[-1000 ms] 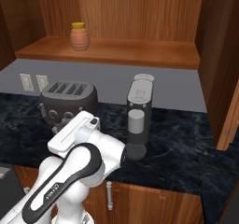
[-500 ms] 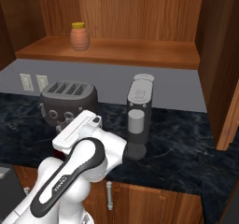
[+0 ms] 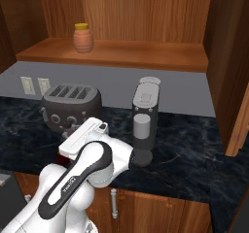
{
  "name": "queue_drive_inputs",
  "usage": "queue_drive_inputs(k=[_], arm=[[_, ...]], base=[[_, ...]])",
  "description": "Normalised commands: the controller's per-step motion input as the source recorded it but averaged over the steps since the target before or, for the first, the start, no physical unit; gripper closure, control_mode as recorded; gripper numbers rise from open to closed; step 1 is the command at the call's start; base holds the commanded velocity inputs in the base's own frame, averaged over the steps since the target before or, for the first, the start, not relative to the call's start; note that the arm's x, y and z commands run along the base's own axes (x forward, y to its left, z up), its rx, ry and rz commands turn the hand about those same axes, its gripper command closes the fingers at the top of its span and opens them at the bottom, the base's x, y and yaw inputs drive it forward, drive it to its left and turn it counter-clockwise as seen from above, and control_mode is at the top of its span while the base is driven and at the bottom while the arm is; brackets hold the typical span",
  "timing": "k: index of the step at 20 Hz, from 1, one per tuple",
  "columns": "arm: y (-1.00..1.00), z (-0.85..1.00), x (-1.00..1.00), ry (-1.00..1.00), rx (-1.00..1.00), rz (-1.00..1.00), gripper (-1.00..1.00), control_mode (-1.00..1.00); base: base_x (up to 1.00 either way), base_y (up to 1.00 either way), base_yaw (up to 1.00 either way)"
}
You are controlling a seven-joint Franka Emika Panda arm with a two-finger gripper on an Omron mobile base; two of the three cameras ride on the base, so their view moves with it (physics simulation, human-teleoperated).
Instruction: Pick the syrup bottle and honey bottle from the cabinet and place them next to the mug.
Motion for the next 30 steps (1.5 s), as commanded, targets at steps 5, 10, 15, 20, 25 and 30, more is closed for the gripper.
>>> queue_drive_inputs(k=[5,10,15,20,25,30], arm=[[0.0,-0.17,0.31,0.05,0.0,0.0,1.0,-1.0],[0.0,-0.19,0.32,0.06,0.0,0.0,1.0,-1.0],[0.0,-0.09,0.08,0.01,0.0,0.0,1.0,-1.0],[0.0,-0.18,0.0,0.02,0.0,0.0,1.0,-1.0],[0.0,-0.24,0.0,0.04,0.0,0.0,1.0,-1.0],[0.0,-0.12,0.06,0.01,0.0,0.0,1.0,-1.0]], base=[[0.0,0.0,0.0],[0.0,0.0,0.0],[0.0,0.0,0.0],[0.0,0.0,0.0],[0.0,0.0,0.0],[0.0,0.0,0.0]])
